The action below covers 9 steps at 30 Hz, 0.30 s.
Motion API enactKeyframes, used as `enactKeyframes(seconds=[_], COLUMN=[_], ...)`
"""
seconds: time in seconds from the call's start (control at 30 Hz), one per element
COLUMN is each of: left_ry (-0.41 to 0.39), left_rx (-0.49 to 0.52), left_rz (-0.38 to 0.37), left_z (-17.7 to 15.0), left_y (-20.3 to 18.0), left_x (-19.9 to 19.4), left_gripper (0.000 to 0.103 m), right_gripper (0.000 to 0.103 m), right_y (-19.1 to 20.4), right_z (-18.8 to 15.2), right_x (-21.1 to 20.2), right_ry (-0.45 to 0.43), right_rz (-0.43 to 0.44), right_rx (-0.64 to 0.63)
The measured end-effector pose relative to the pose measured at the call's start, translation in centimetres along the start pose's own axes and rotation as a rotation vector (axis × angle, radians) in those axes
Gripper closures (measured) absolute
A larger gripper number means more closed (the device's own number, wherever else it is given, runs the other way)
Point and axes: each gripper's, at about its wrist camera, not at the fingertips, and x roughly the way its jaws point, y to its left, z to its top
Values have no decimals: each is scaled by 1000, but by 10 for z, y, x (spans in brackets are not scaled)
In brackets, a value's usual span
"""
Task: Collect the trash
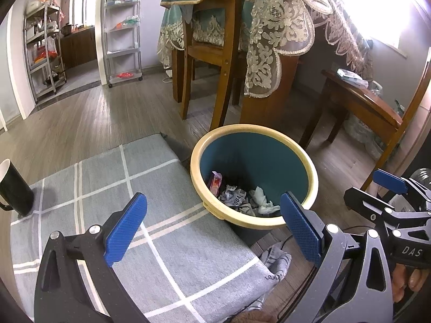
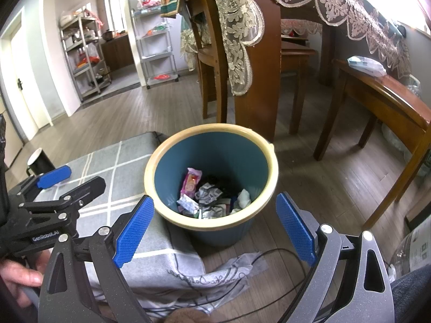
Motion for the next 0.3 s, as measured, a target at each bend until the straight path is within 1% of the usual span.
enactKeyframes(seconds=[0.3], left_ry=[19], left_rx=[-12], left_rz=[3], left_z=[-1], left_y=[5], left_x=[3], left_gripper=[6], right_gripper=[11], right_y=[0], right_z=[0], right_x=[0], right_ry=[0], right_rz=[2], right_rx=[0])
